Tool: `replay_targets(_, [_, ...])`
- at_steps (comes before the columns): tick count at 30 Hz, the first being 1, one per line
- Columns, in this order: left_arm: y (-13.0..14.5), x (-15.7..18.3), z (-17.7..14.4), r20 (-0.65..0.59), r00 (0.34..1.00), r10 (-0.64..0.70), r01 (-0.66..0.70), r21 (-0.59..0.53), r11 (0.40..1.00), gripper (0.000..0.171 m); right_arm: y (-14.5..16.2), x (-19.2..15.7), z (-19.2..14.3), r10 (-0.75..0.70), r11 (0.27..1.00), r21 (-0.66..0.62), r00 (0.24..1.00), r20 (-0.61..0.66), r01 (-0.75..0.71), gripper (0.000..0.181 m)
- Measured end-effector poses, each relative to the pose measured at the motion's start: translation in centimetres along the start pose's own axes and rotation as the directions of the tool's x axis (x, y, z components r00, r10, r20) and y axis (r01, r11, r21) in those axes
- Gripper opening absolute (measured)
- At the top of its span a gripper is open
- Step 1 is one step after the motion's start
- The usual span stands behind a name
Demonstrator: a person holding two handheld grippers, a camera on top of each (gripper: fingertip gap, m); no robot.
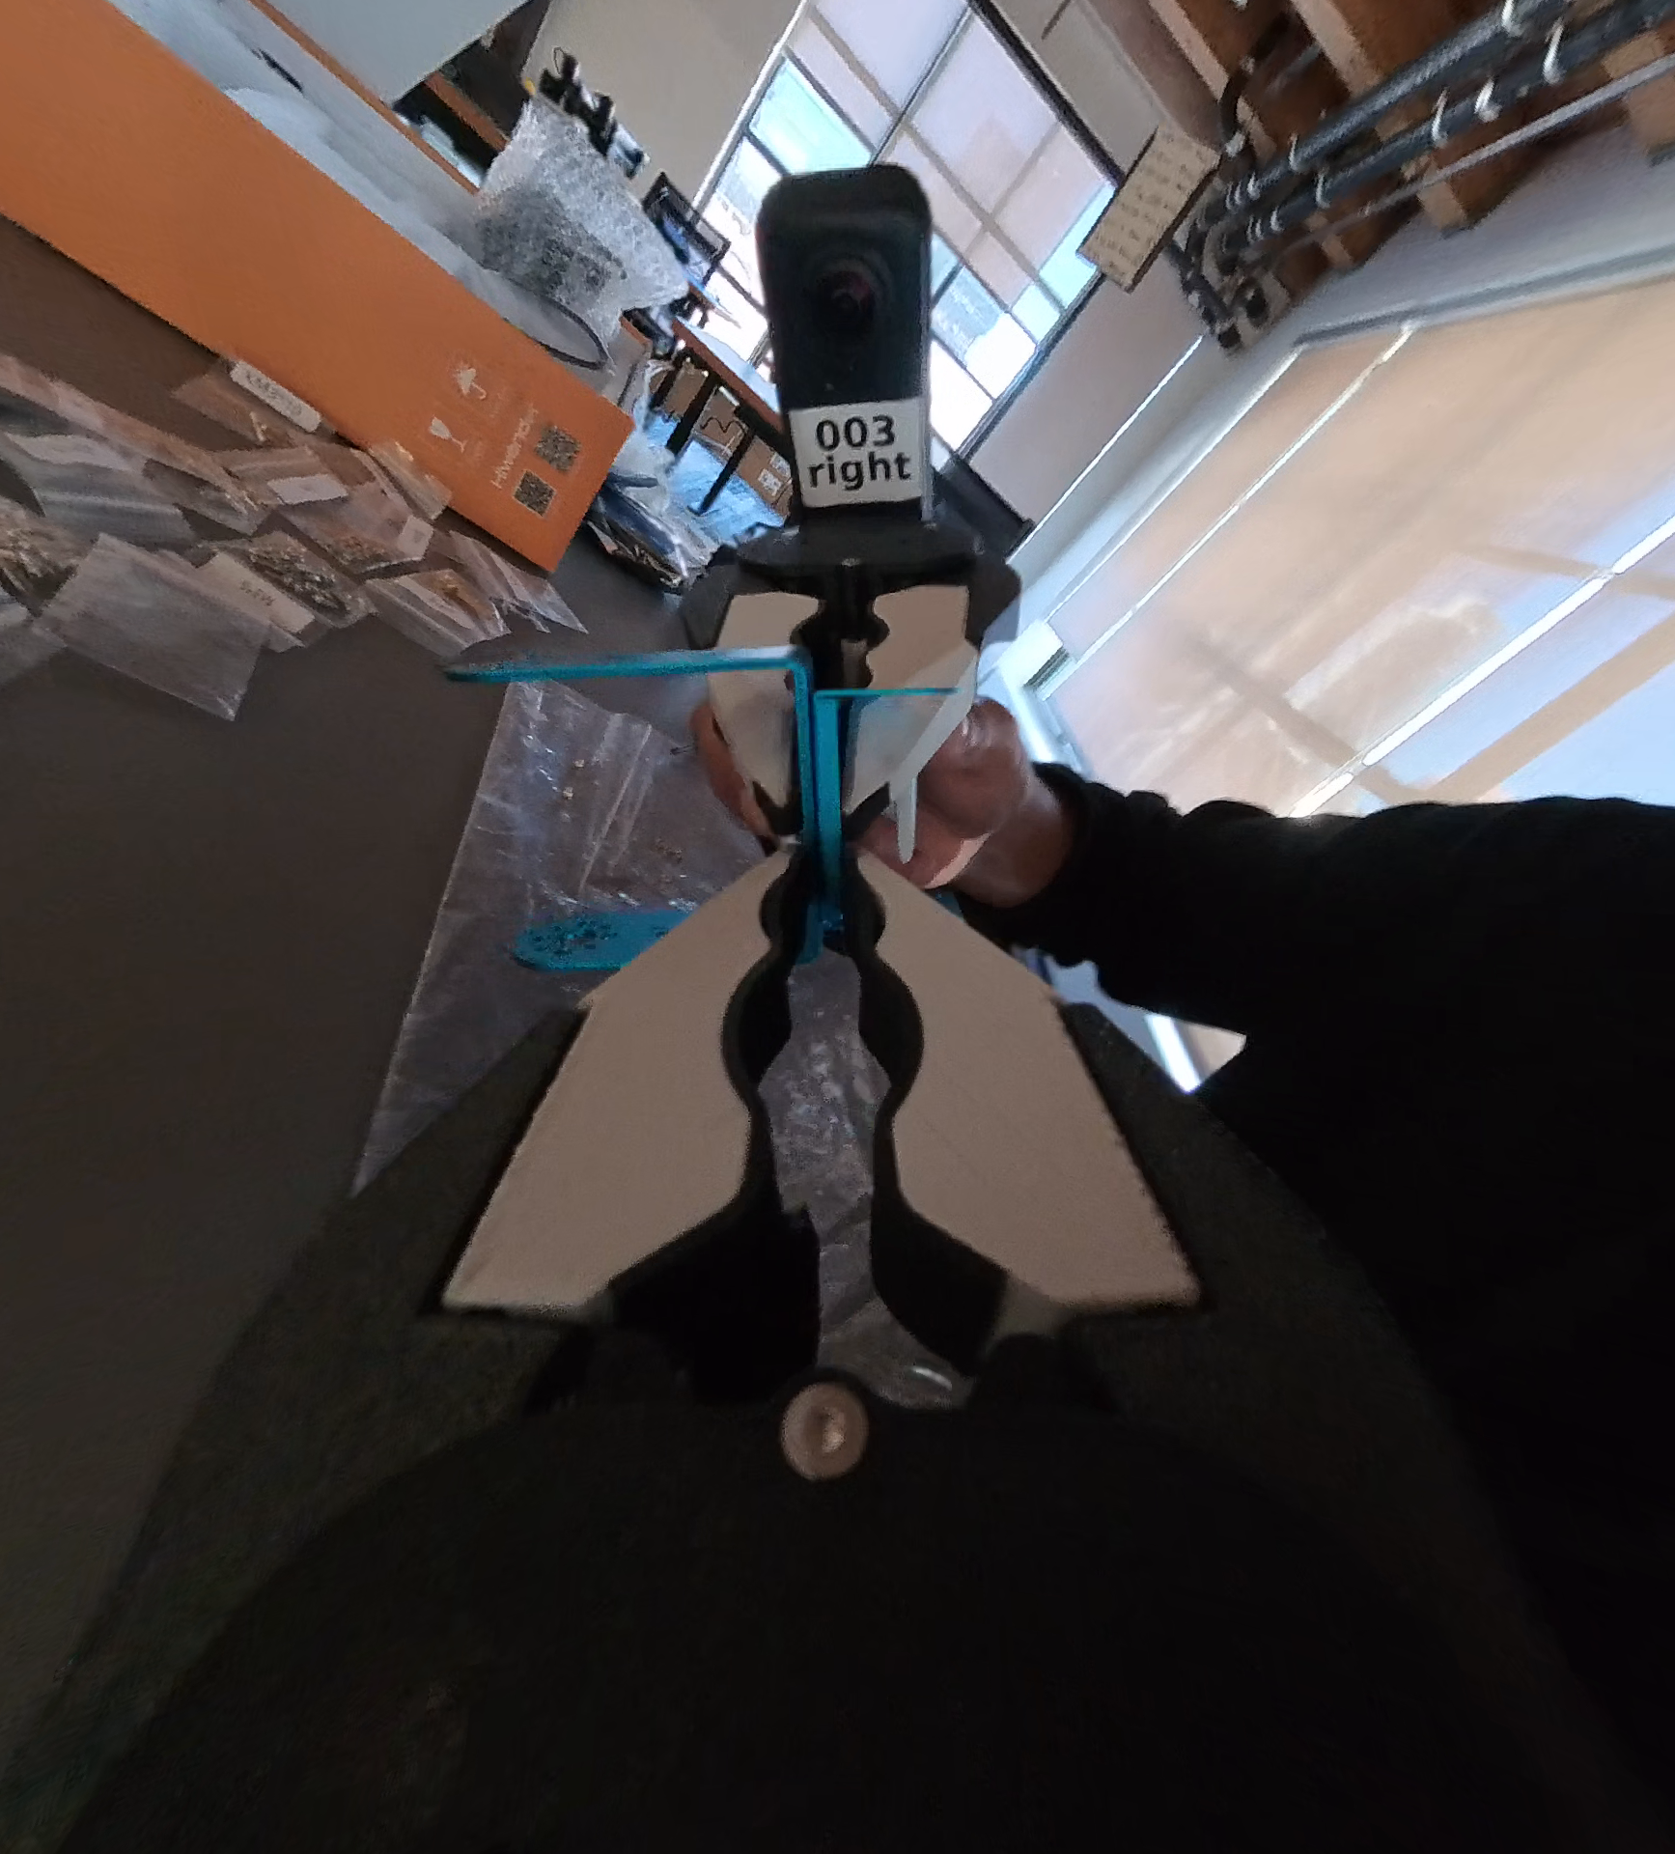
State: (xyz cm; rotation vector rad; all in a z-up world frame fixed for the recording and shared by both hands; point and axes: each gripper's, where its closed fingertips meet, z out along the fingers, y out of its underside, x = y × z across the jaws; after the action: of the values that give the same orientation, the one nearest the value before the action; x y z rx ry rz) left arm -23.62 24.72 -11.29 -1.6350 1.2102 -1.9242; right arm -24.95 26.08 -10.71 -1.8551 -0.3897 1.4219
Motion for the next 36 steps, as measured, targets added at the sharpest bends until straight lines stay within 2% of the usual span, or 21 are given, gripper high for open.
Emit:
replay_targets(5, [-0.1, 0.4, 0.0, -0.095, 0.977, -0.191, 0.195, 0.04, 0.98, 0.004, -0.1, 0.1, -0.1, 0.077, 0.997, 0.002, 0.996, 0.04, -0.077, 0.017])
replay_targets(12, [-0.5, 0.6, -0.5, -0.142, 0.955, -0.259, 0.269, 0.052, 0.962, 0.004, -0.5, 0.3, -1.4, 0.078, 0.997, 0.001, 0.996, 0.048, -0.078, 0.03])
replay_targets(16, [0.3, -0.3, -0.7, -0.035, 0.981, -0.193, 0.193, -0.001, 0.981, 0.004, -1.0, 0.4, -3.4, 0.007, 1.0, -0.021, 1.0, -0.011, -0.008, 0.032])
replay_targets(18, [0.9, -0.1, -0.8, 0.005, 0.989, -0.151, 0.151, -0.048, 0.987, 0.004, -1.2, 0.6, -4.4, -0.09, 0.995, -0.045, 0.993, -0.077, 0.087, 0.035])
replay_targets(21, [2.5, 0.1, -1.2, 0.095, 0.995, -0.025, 0.04, -0.157, 0.987, 0.004, -0.1, 1.1, -5.0, -0.281, 0.954, -0.161, 0.944, -0.175, 0.254, 0.036])
replay_targets(25, [4.2, 1.7, -1.4, 0.121, 0.991, 0.065, -0.028, -0.286, 0.958, 0.004, 1.8, 0.0, -4.5, -0.34, 0.926, -0.222, 0.93, -0.138, 0.305, 0.037])
replay_targets(28, [5.8, 2.1, -1.3, 0.155, 0.967, 0.201, -0.122, -0.411, 0.904, 0.004, 2.9, -0.9, -4.1, -0.4, 0.897, -0.249, 0.911, -0.102, 0.365, 0.041])
replay_targets(30, [7.0, 2.1, -1.2, 0.156, 0.935, 0.318, -0.202, -0.501, 0.841, 0.004, 3.5, -1.1, -4.2, -0.448, 0.871, -0.269, 0.889, -0.096, 0.41, 0.042])
replay_targets(32, [8.2, 2.0, -1.0, 0.138, 0.886, 0.442, -0.285, -0.59, 0.755, 0.005, 4.1, -1.5, -4.5, -0.466, 0.859, -0.277, 0.882, -0.077, 0.43, 0.044])
replay_targets(36, [10.2, 2.1, -0.6, 0.025, 0.764, 0.645, -0.425, -0.733, 0.531, 0.005, 5.1, -1.6, -5.1, -0.458, 0.86, -0.287, 0.886, -0.069, 0.423, 0.044])
